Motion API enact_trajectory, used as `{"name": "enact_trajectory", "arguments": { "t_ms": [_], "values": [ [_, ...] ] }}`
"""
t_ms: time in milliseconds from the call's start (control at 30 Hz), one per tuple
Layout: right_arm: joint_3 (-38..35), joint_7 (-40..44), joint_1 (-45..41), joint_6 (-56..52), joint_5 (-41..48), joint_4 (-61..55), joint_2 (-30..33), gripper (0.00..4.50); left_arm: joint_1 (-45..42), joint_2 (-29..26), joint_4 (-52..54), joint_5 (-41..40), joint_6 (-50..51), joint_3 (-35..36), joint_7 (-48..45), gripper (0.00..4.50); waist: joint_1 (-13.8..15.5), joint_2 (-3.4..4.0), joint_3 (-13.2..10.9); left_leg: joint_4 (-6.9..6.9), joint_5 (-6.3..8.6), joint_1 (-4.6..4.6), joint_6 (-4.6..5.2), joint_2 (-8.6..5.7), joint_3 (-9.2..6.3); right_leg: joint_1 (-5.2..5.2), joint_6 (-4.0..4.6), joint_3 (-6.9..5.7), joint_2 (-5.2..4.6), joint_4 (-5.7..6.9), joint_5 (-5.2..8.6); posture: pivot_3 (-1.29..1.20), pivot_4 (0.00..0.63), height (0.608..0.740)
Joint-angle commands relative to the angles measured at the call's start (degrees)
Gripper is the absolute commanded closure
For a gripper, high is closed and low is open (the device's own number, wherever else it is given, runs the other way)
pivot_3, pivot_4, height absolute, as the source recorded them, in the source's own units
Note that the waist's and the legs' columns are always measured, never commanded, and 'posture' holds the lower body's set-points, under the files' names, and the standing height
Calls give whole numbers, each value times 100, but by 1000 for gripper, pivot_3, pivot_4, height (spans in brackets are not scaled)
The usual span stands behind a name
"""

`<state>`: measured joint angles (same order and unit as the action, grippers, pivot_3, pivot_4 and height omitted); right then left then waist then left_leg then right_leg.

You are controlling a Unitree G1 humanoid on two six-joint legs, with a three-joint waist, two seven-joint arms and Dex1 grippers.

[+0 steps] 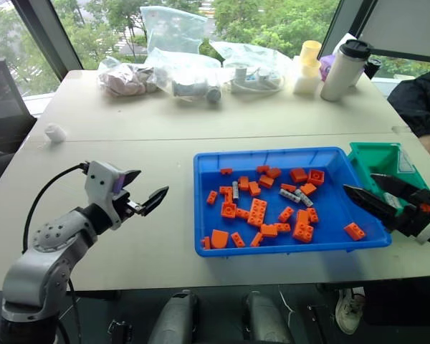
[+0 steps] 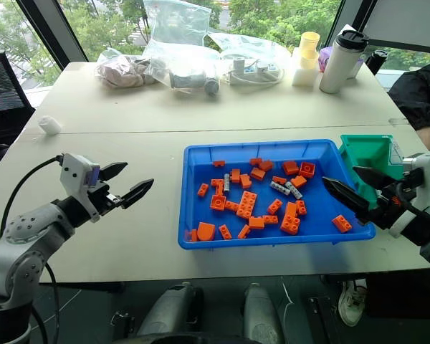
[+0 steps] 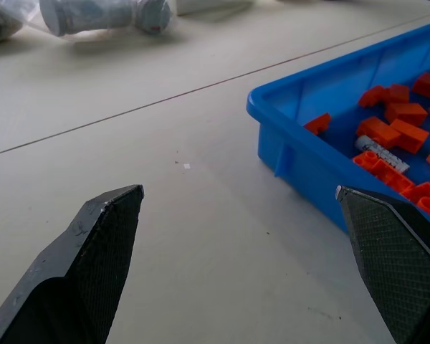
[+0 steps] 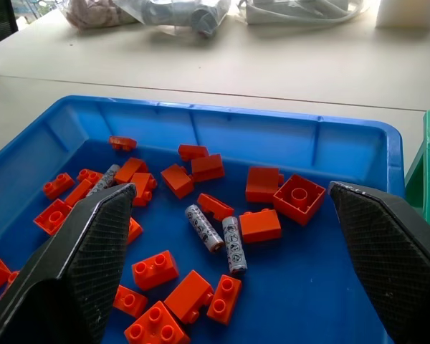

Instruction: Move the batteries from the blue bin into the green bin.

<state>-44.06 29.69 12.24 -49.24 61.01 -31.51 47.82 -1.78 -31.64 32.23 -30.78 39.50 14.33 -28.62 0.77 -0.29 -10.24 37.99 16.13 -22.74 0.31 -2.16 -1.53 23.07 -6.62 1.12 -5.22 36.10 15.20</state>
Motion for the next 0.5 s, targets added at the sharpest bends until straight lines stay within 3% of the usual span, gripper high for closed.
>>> {"name": "enact_trajectory", "arguments": {
  "t_ms": [33,500],
  "values": [
    [-162,-29,27,58,91,-260,23,40,-59,11,60,-61,-111,20,0,0,0,0,0,0,0,0,0,0,0,0,0,0,0,0,0,0,150,740],
    [-82,-78,33,106,72,-287,-40,40,-74,46,79,-93,-98,42,52,0,-1,0,0,0,0,0,0,0,0,0,-2,0,0,0,-1,0,150,740]
  ]
}}
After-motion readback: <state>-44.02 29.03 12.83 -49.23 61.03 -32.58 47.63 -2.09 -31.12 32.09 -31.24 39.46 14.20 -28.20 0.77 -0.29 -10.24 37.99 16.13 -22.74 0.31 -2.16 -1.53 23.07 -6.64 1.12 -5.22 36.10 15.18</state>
